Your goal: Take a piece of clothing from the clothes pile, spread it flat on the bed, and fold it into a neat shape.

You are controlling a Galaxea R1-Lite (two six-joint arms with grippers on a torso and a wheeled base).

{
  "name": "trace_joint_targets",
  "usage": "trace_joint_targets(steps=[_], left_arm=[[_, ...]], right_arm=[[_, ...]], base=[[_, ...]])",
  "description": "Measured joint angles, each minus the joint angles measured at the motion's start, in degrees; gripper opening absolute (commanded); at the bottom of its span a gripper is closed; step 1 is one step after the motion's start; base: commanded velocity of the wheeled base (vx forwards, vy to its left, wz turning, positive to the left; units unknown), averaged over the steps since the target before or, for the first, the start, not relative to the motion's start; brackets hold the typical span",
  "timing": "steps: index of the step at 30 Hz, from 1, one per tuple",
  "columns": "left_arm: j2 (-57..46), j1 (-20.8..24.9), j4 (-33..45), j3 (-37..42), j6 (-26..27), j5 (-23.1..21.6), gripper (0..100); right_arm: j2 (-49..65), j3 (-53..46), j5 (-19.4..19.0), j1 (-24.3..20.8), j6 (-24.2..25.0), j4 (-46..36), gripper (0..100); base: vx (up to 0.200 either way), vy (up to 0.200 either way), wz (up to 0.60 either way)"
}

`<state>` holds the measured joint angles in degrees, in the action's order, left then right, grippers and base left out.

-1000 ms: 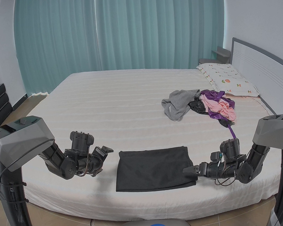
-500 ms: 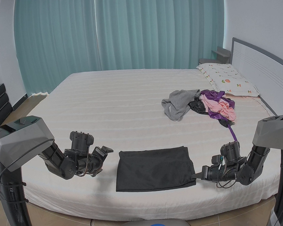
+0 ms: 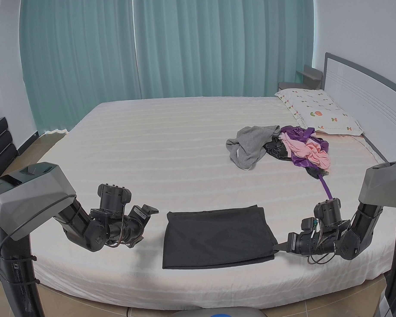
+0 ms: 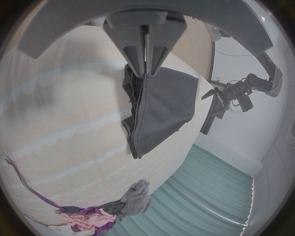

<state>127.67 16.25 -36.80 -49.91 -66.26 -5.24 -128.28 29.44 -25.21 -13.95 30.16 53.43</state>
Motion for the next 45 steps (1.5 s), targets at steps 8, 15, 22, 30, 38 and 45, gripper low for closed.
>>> trace_joint_targets(steps=[8, 15, 22, 30, 38, 45], left_arm=[[0.0, 0.0, 0.0, 0.0, -0.01, 0.0, 100], [0.0, 0.0, 0.0, 0.0, 0.0, 0.05, 100], [0.0, 0.0, 0.0, 0.02, 0.0, 0.07, 100], [0.0, 0.06, -0.01, 0.05, 0.05, 0.24, 100], [0.02, 0.28, -0.06, 0.07, 0.1, 0.45, 100], [0.02, 0.37, -0.11, 0.1, 0.18, 0.51, 100]], right_arm=[[0.0, -0.56, 0.01, 0.3, -1.94, -0.45, 100], [-0.11, 2.11, -0.05, 1.05, -1.65, -0.28, 100], [-2.73, 12.29, 1.9, 1.02, 1.78, -0.85, 100], [-8.35, 27.14, 4.9, 0.26, 4.77, -7.03, 100], [-13.31, 37.25, 5.95, 0.15, 5.74, -13.09, 100], [-15.87, 40.57, 8.27, -0.35, 5.45, -13.62, 100]], base=[[0.0, 0.0, 0.0], [0.0, 0.0, 0.0], [0.0, 0.0, 0.0], [0.0, 0.0, 0.0], [0.0, 0.0, 0.0], [0.0, 0.0, 0.0]])
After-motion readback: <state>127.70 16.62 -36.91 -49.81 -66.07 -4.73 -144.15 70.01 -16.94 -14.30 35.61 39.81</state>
